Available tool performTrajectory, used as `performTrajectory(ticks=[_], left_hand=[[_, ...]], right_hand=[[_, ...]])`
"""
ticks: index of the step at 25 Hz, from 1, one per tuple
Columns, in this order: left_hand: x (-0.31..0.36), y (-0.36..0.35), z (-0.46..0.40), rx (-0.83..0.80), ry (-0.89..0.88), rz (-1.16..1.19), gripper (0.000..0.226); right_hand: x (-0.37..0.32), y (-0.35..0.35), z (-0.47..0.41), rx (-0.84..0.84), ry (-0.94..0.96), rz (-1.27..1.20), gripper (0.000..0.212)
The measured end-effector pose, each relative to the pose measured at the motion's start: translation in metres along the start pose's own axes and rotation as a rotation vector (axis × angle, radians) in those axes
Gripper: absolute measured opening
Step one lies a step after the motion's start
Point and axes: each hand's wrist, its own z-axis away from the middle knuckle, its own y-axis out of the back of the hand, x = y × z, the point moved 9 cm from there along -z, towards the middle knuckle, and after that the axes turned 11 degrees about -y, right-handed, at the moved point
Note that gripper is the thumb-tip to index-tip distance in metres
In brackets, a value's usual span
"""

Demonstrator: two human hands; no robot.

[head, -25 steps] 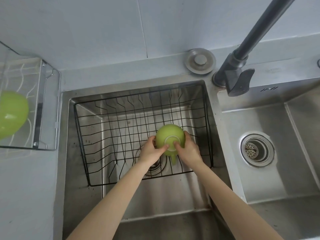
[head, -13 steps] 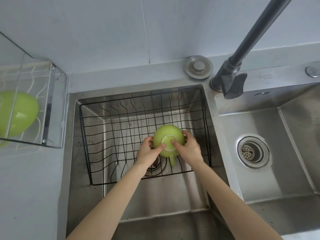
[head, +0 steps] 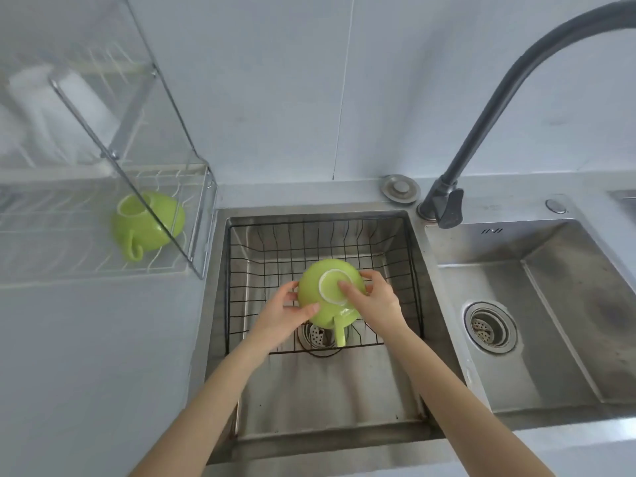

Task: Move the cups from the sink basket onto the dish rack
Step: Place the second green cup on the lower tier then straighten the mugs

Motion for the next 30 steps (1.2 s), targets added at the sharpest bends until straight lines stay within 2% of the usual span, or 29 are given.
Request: performTrajectory(ticks=[5, 10, 14, 24, 30], left_hand=[[0.010, 0.046, 0.044, 0.015, -0.157, -0.130, 0.071], [0.003, 0.103, 0.080, 0.075, -0.192, -0.149, 0.070], [0.002, 0.155, 0.101, 0.120, -0.239, -0.173, 0.066], [-0.012, 0.278, 0.117, 0.119, -0.285, -0.246, 0.062], [-0.018, 0.333, 0.106, 0.094, -0.282, -0.280, 0.065]], right_hand=[[-0.024, -0.031, 0.055, -0.044, 0.131, 0.040, 0.057], [-0.046, -0.078, 0.106, -0.114, 0.211, 0.145, 0.077], [-0.073, -0.120, 0.140, -0.145, 0.298, 0.201, 0.081], [-0.130, -0.225, 0.171, -0.139, 0.337, 0.150, 0.076], [-0.160, -0.270, 0.170, -0.128, 0.310, 0.158, 0.080]])
